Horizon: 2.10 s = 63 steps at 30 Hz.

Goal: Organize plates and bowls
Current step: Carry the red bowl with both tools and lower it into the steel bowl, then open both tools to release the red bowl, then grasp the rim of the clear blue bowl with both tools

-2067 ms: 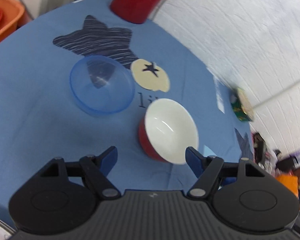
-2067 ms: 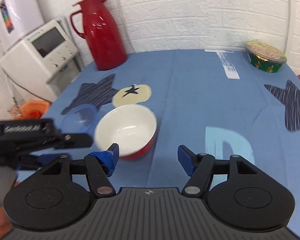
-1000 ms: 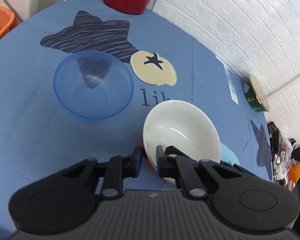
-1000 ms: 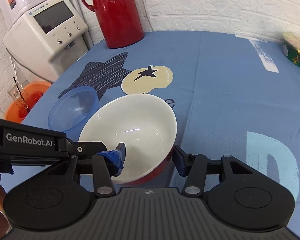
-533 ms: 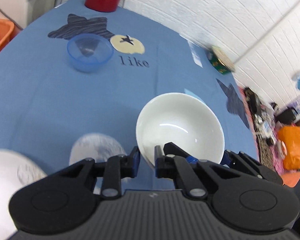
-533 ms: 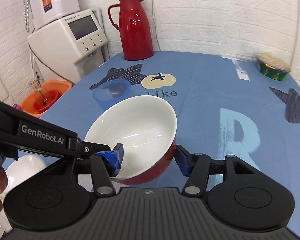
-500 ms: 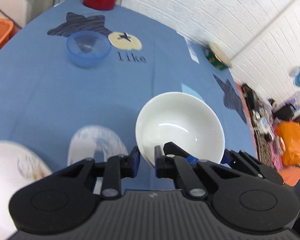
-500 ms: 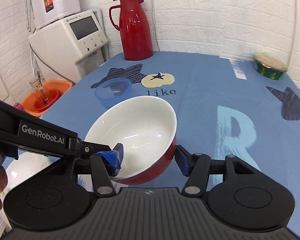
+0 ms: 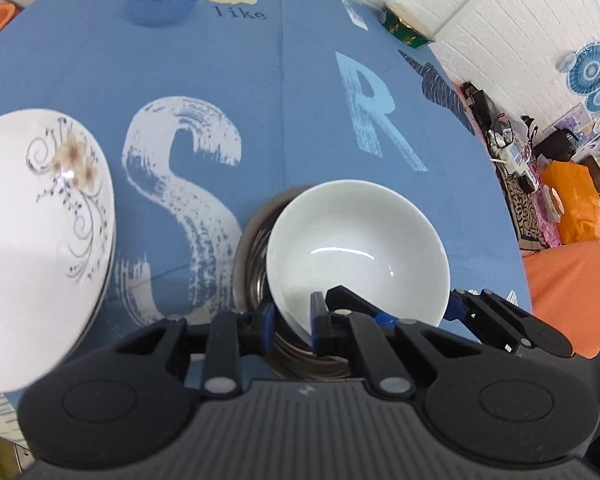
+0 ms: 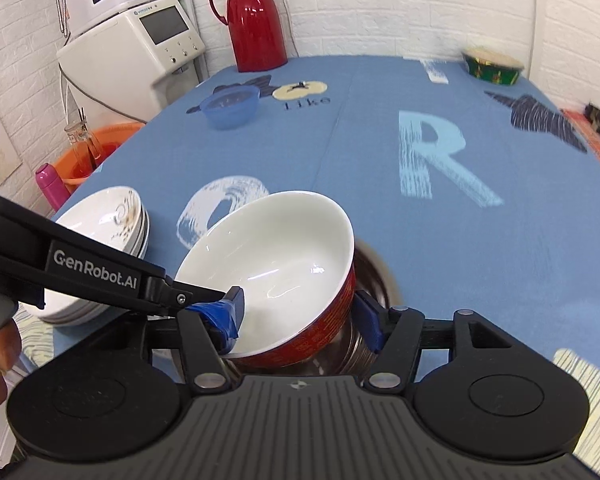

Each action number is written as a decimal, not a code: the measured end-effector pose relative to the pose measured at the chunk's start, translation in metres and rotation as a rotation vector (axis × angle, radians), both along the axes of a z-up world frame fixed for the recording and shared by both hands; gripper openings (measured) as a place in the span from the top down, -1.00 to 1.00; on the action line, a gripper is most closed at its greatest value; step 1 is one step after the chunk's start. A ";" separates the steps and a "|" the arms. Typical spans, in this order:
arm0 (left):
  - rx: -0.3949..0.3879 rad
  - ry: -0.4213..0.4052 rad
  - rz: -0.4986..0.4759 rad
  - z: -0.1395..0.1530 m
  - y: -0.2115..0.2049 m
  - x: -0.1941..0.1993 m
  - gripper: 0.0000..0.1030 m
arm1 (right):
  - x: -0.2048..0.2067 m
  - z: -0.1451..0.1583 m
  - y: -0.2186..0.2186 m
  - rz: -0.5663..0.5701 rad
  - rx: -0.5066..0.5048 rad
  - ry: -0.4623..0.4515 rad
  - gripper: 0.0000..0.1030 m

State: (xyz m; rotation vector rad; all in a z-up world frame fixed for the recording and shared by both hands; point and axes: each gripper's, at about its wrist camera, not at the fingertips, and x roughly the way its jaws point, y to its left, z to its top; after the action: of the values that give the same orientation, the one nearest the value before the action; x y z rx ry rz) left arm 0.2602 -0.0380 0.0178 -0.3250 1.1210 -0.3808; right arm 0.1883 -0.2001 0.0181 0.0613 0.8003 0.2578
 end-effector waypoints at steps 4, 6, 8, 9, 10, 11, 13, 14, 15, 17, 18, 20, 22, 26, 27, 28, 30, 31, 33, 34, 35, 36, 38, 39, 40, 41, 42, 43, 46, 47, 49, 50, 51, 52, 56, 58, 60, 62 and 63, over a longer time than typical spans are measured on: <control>0.001 -0.004 -0.002 -0.008 0.002 0.000 0.94 | -0.001 -0.014 -0.002 -0.011 0.039 0.027 0.11; -0.001 -0.009 -0.002 -0.009 0.002 0.000 0.84 | 0.000 -0.014 -0.002 -0.015 0.045 0.020 0.10; -0.004 -0.008 0.002 -0.010 0.003 0.002 0.83 | -0.002 -0.013 -0.002 -0.019 0.048 0.026 0.10; -0.006 -0.008 0.000 -0.010 0.004 0.002 0.82 | -0.001 -0.013 -0.002 -0.022 0.051 0.030 0.10; -0.007 -0.008 0.000 -0.010 0.005 0.003 0.80 | -0.002 -0.012 -0.002 -0.027 0.054 0.036 0.10; -0.009 -0.009 0.001 -0.009 0.006 0.003 0.74 | -0.001 -0.012 -0.002 -0.033 0.055 0.039 0.10; -0.014 -0.025 0.009 -0.006 0.008 0.002 0.61 | -0.003 -0.010 -0.003 -0.047 0.051 0.035 0.10; -0.018 -0.043 0.013 -0.002 0.010 0.001 0.44 | -0.004 -0.009 -0.003 -0.047 0.044 0.029 0.11; -0.024 -0.062 0.015 0.002 0.011 0.000 0.26 | -0.005 -0.008 -0.002 -0.050 0.036 0.024 0.11; -0.034 -0.106 0.021 0.013 0.015 -0.004 0.08 | -0.007 -0.004 -0.003 -0.053 0.032 0.004 0.10; -0.032 -0.130 0.022 0.018 0.016 -0.005 0.08 | -0.008 -0.002 -0.003 -0.054 0.034 -0.001 0.10; -0.034 -0.162 0.028 0.027 0.020 -0.007 0.08 | -0.010 0.003 -0.005 -0.066 0.038 -0.020 0.09; -0.043 -0.177 0.033 0.035 0.025 -0.007 0.04 | -0.014 0.010 -0.008 -0.076 0.039 -0.053 0.09; -0.068 -0.181 0.044 0.041 0.041 -0.008 -0.01 | -0.024 0.023 -0.018 -0.099 0.097 -0.101 0.09; -0.069 -0.180 0.047 0.042 0.047 -0.008 -0.02 | -0.027 0.024 -0.021 -0.099 0.117 -0.106 0.08; -0.069 -0.179 0.055 0.042 0.055 -0.007 -0.03 | -0.028 0.026 -0.023 -0.100 0.142 -0.108 0.08; -0.062 -0.181 0.072 0.044 0.070 -0.004 -0.06 | -0.029 0.027 -0.026 -0.096 0.180 -0.103 0.08; -0.056 -0.181 0.087 0.045 0.080 -0.002 -0.06 | -0.027 0.028 -0.027 -0.090 0.209 -0.096 0.07; -0.050 -0.182 0.125 0.046 0.100 0.003 -0.08 | -0.021 0.027 -0.029 -0.084 0.276 -0.076 0.07; -0.041 -0.182 0.141 0.046 0.109 0.006 -0.08 | -0.017 0.026 -0.029 -0.081 0.321 -0.066 0.07; -0.031 -0.182 0.162 0.046 0.119 0.010 -0.08 | -0.012 0.025 -0.028 -0.079 0.349 -0.056 0.06; -0.022 -0.182 0.182 0.046 0.127 0.013 -0.08 | -0.007 0.024 -0.025 -0.073 0.363 -0.044 0.06; 0.000 -0.183 0.214 0.047 0.145 0.024 -0.08 | 0.005 0.023 -0.016 -0.041 0.380 -0.001 0.05; 0.007 -0.183 0.228 0.047 0.152 0.029 -0.08 | 0.013 0.023 -0.010 -0.027 0.373 0.027 0.05; 0.012 -0.185 0.245 0.048 0.161 0.036 -0.08 | 0.022 0.025 -0.004 -0.017 0.361 0.054 0.05; 0.015 -0.189 0.258 0.050 0.168 0.044 -0.10 | 0.031 0.026 0.001 -0.013 0.356 0.063 0.05; 0.020 -0.193 0.268 0.051 0.175 0.053 -0.10 | 0.041 0.028 0.006 -0.009 0.347 0.072 0.05; 0.024 -0.195 0.277 0.054 0.181 0.063 -0.10 | 0.054 0.031 0.010 -0.009 0.325 0.085 0.05; 0.033 -0.215 0.272 0.062 0.193 0.098 -0.13 | 0.094 0.042 0.026 -0.001 0.270 0.085 0.05; 0.039 -0.215 0.277 0.064 0.197 0.111 -0.13 | 0.109 0.047 0.032 0.009 0.244 0.077 0.05; 0.037 -0.227 0.276 0.068 0.201 0.138 -0.16 | 0.143 0.054 0.049 0.025 0.159 0.063 0.05; 0.043 -0.233 0.259 0.069 0.200 0.151 -0.19 | 0.158 0.056 0.058 0.025 0.112 0.059 0.05; 0.054 -0.238 0.243 0.068 0.199 0.169 -0.19 | 0.178 0.056 0.067 0.026 0.060 0.059 0.05; 0.060 -0.240 0.242 0.066 0.199 0.182 -0.19 | 0.195 0.055 0.077 0.030 0.023 0.063 0.05; 0.037 -0.211 0.256 0.047 0.196 0.233 -0.20 | 0.263 0.039 0.099 0.047 0.025 0.111 0.05; 0.015 -0.176 0.250 0.033 0.194 0.255 -0.20 | 0.291 0.030 0.110 0.044 0.039 0.134 0.05; 0.027 -0.154 0.241 0.019 0.188 0.273 -0.20 | 0.309 0.022 0.120 0.045 0.024 0.143 0.05; 0.049 -0.143 0.248 0.006 0.185 0.286 -0.20 | 0.324 0.014 0.130 0.035 -0.012 0.149 0.05; 0.057 -0.138 0.249 0.000 0.183 0.292 -0.20 | 0.329 0.011 0.133 0.038 -0.020 0.145 0.05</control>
State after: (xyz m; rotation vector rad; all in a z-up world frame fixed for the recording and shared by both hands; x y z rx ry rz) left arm 0.5525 0.1455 0.0178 -0.3774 0.9414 -0.1484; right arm 0.5177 -0.0670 0.0289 0.0467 0.9491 0.2839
